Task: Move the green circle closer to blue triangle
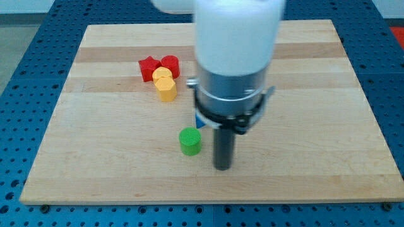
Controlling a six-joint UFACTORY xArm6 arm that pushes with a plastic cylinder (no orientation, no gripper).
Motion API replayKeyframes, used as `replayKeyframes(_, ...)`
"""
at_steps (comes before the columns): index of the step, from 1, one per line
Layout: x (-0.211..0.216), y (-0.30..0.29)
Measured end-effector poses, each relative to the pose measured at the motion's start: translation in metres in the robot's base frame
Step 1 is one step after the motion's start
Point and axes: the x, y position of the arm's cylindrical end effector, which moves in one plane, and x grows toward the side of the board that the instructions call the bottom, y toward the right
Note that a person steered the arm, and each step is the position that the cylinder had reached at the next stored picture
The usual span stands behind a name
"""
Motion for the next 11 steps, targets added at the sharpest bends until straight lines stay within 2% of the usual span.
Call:
replayKeyframes(1,-0.009,-0.043)
replayKeyframes(3,-0.014,-0.043)
replayKeyframes(4,-0.048,-0.045)
replayKeyframes(6,-0.03,-0.14)
replayKeyframes(8,-0.069,-0.116)
replayKeyframes(10,-0.056,-0.105)
replayKeyframes(11,-0.056,-0.079)
